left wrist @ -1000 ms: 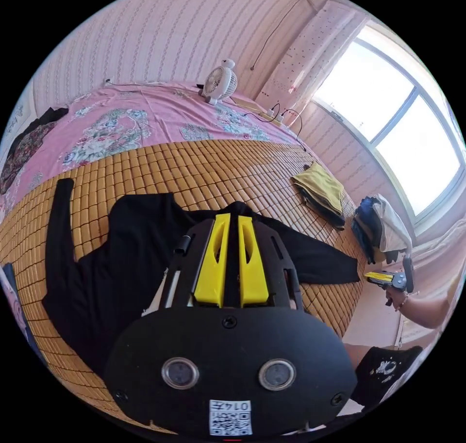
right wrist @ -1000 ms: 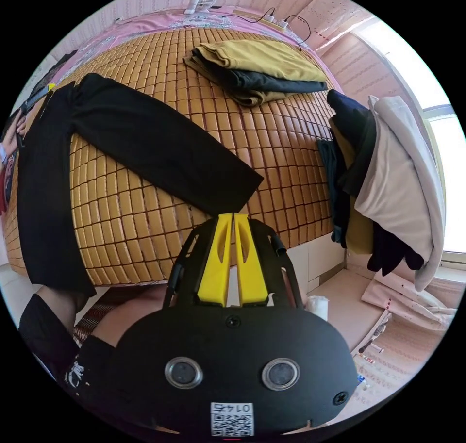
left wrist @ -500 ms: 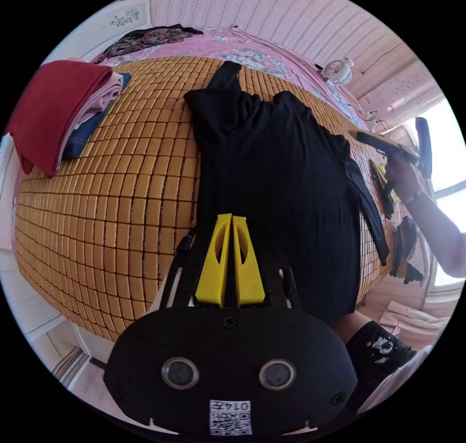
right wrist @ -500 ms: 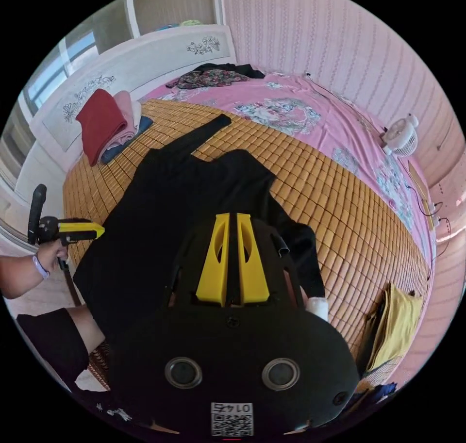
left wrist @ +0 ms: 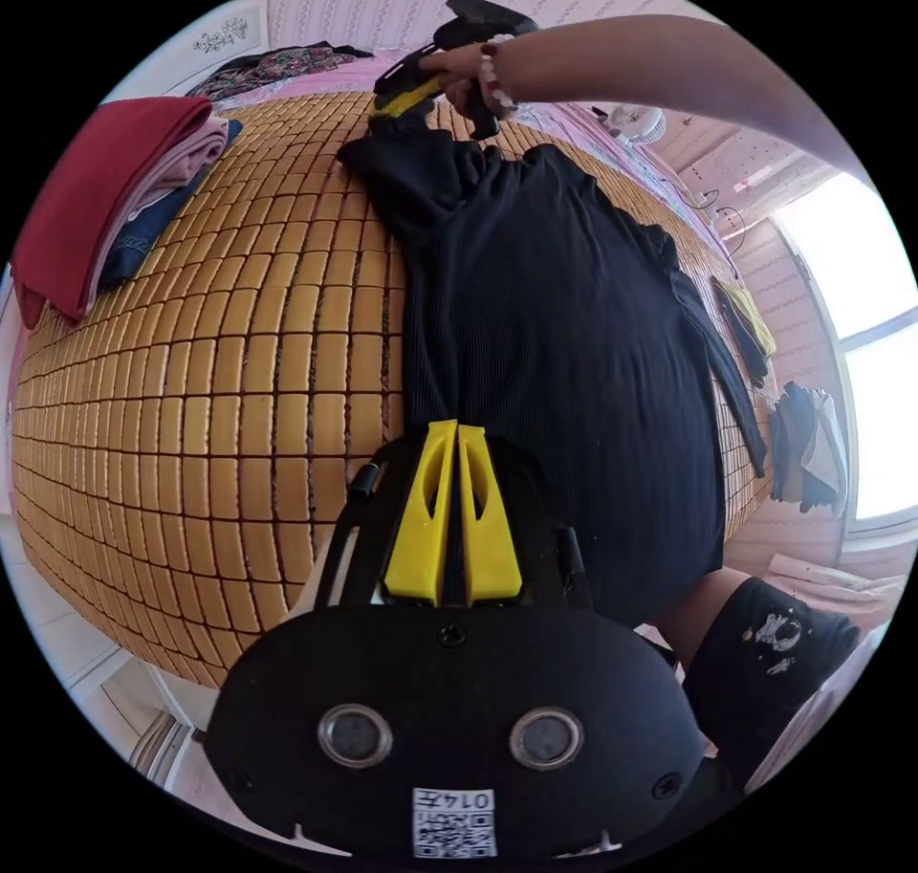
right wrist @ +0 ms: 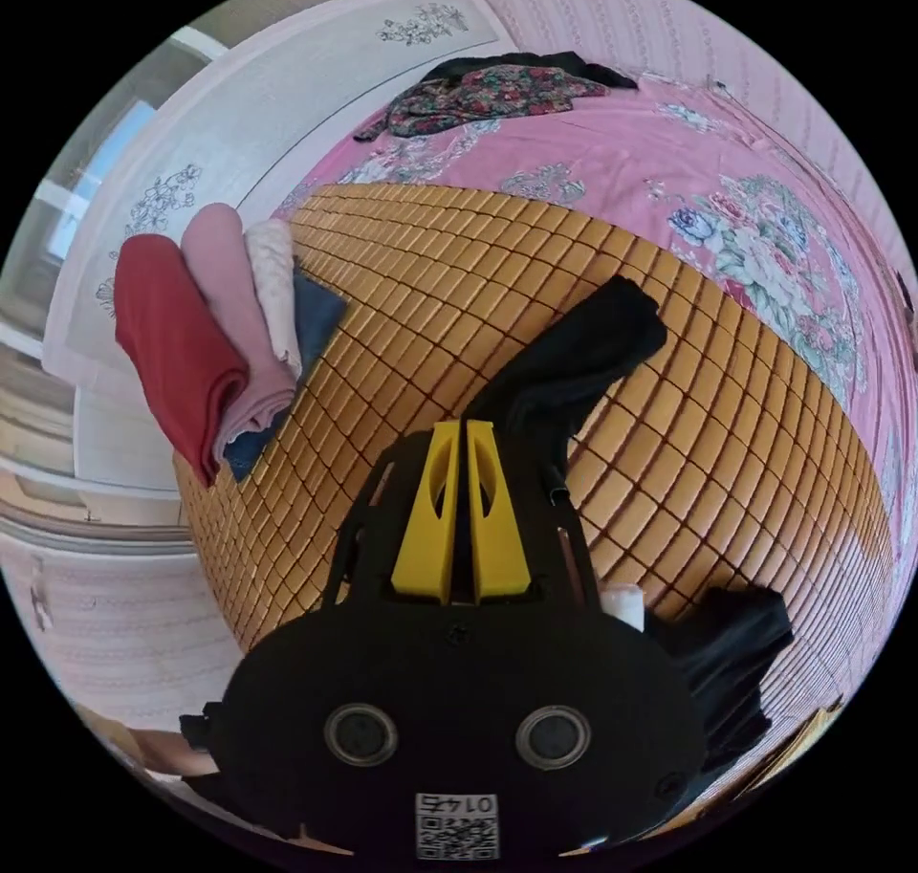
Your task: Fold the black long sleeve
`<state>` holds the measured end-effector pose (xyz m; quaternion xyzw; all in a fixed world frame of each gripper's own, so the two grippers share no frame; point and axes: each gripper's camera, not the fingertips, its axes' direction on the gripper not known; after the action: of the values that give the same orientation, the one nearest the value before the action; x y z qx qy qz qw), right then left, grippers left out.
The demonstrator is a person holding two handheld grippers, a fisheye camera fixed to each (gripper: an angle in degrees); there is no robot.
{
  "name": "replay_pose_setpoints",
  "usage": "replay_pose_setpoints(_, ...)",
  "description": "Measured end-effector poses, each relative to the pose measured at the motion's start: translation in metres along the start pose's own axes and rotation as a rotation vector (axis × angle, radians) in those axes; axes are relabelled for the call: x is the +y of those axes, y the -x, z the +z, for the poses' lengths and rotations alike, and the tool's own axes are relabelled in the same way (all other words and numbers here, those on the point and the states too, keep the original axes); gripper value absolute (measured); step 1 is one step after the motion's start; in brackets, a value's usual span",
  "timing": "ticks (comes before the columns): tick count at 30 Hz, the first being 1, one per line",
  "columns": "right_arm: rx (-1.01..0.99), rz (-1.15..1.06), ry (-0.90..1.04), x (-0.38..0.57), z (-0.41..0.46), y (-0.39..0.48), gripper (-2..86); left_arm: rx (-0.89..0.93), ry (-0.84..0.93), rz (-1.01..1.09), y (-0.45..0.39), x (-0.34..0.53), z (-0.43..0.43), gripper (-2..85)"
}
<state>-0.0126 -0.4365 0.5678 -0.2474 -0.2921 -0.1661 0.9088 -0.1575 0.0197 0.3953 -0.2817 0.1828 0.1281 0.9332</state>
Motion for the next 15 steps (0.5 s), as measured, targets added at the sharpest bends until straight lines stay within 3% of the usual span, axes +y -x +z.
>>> replay_pose_setpoints(2, -0.143, -0.264, -0.057, -0.007, -0.022, 0.033, 1.0, 0.017, -0.010, -0.018, 0.006, 0.007, 0.001, -1.0)
replay_pose_setpoints(5, -0.553, -0.657, -0.047, -0.011, -0.067, 0.073, 1.2, 0.045, -0.006, -0.043, 0.014, 0.019, 0.000, -1.0)
replay_pose_setpoints(8, -0.707, -0.832, -0.065, -0.010, -0.097, 0.097, 3.3, 0.094, -0.043, -0.036, 0.017, 0.035, -0.009, -1.0)
replay_pose_setpoints(11, -0.629, -0.796, -0.020, -0.016, -0.094, 0.107, 9.9, 0.105, -0.078, -0.029, 0.021, 0.056, -0.022, -0.9)
replay_pose_setpoints(15, -0.393, -0.653, 0.031, -0.010, -0.072, 0.083, 10.0, 0.113, -0.124, -0.068, 0.038, 0.085, -0.040, -0.1)
